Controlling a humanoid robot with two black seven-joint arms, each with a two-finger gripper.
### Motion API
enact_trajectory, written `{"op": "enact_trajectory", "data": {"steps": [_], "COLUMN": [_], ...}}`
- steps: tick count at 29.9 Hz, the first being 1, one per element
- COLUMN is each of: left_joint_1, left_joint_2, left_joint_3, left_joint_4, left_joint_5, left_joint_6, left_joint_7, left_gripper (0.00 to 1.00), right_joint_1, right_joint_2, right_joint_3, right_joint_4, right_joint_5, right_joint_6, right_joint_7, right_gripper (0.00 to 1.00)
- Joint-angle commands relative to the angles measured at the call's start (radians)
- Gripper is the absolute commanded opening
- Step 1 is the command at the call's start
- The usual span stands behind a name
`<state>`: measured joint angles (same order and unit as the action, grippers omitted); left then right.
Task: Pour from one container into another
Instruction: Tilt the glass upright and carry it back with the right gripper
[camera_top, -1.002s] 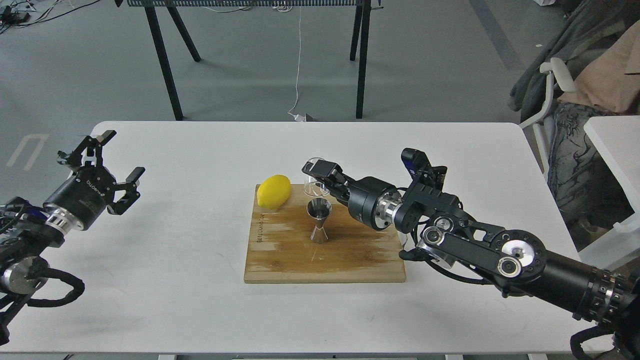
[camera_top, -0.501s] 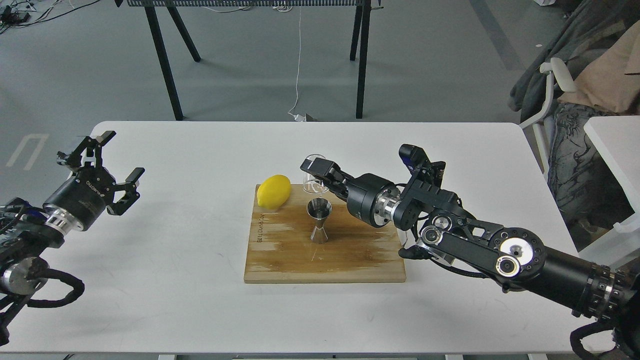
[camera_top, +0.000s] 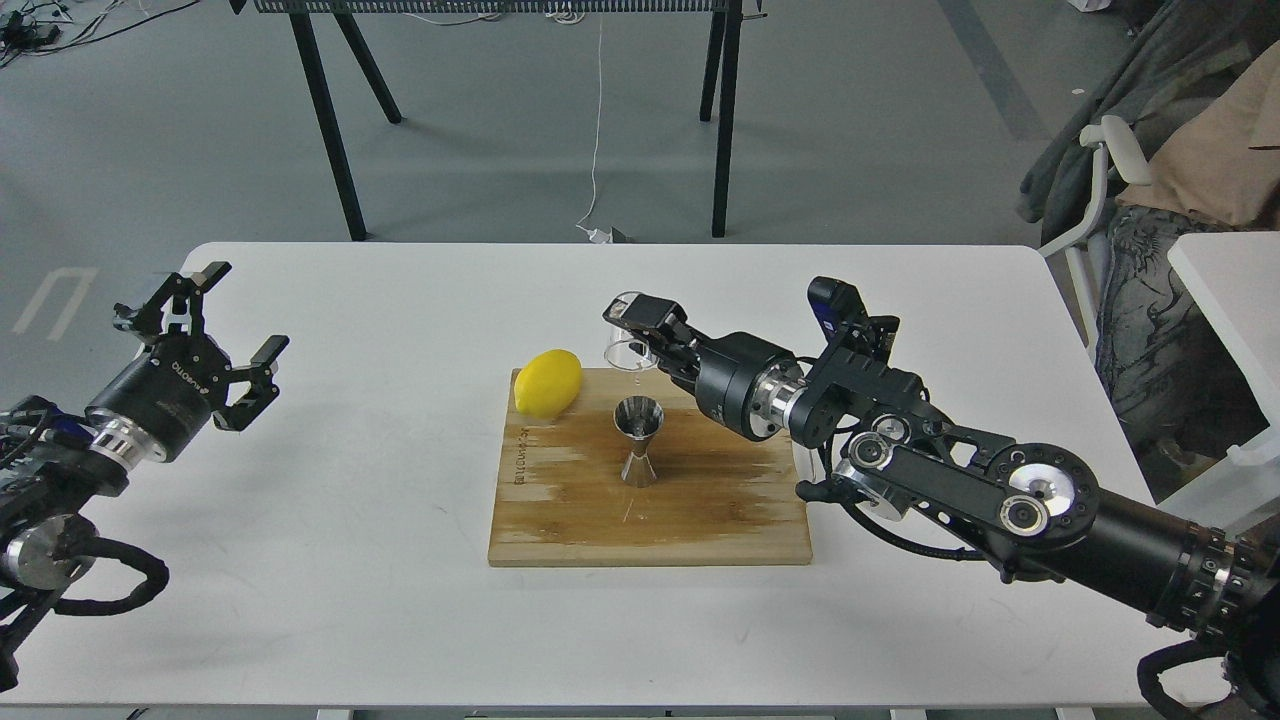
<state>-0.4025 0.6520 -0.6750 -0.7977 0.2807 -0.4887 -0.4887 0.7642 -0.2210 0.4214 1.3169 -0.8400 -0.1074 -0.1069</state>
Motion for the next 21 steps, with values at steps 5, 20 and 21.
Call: {"op": "enact_trajectory", "data": {"steps": [5, 20, 21], "left_joint_1": [-0.003, 0.005, 0.007], "left_joint_2": [-0.002, -0.025, -0.025], "left_joint_3": [0.002, -0.002, -0.002], "left_joint_4": [0.0, -0.003, -0.003], "left_joint_5": [0.0, -0.005, -0.005], "left_joint_6": [0.0, 0.0, 0.0], "left_joint_7": [0.0, 0.0, 0.0], "left_gripper": [0.99, 0.99, 0.99], "right_joint_1": [-0.104, -0.618, -0.65], "right_joint_2": [0.017, 0.127, 0.123], "right_joint_3": [0.207, 0.963, 0.993], "right_joint_4": [0.051, 0.123, 0.128], "right_joint_5": [0.381, 1.059, 1.072], "right_joint_6": [-0.002, -0.135, -0.136], "right_joint_7": [-0.008, -0.011, -0.013], "right_gripper": [0.34, 0.33, 0.33]}}
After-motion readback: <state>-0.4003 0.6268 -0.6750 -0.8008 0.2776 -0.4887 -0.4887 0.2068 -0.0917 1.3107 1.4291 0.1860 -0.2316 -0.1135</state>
